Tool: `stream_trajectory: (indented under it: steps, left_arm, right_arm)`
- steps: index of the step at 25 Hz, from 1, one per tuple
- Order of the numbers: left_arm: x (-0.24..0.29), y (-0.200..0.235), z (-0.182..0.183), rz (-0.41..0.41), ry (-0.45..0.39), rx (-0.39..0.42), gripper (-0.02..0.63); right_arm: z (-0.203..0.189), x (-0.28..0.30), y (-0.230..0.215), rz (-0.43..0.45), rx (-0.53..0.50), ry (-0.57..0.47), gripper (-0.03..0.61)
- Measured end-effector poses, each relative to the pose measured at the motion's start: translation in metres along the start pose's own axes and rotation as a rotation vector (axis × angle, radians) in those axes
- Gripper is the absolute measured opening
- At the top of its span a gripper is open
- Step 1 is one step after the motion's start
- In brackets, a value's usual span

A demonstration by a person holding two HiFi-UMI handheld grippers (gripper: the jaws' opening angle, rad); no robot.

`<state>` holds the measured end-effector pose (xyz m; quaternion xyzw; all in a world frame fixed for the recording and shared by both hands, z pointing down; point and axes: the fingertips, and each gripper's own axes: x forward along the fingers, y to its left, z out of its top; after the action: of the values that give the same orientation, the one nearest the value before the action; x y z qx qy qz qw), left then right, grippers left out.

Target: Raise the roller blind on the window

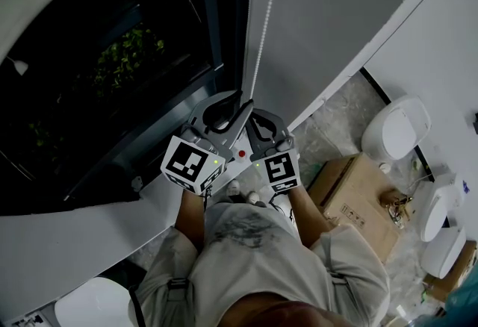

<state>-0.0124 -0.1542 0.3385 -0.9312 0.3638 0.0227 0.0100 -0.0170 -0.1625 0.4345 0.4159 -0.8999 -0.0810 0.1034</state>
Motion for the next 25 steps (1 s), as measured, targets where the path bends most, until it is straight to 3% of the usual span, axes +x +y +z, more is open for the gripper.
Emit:
stream_trajectory:
  steps: [13,16,21,25]
  left_arm:
    - [0.027,-0.004,0.087,0.005,-0.168,0.064,0.087]
    - [0.025,-0.003,0.084,0.028,-0.137,0.092,0.026]
    - [0.025,-0.006,0.087,0.027,-0.154,0.083,0.011]
    - [0.023,-0.005,0.078,0.018,-0.116,0.079,0.011]
  right_arm:
    - [0.000,-0.005,0.002,0.005,0.007,-0.007,0.011]
    - [0.000,-0.005,0.004,0.006,0.006,-0.009,0.011]
    - [0.000,-0.003,0.003,0.008,-0.007,-0.014,0.011]
    - [-0.003,-0.003,0.003,0.009,0.001,-0.002,0.011]
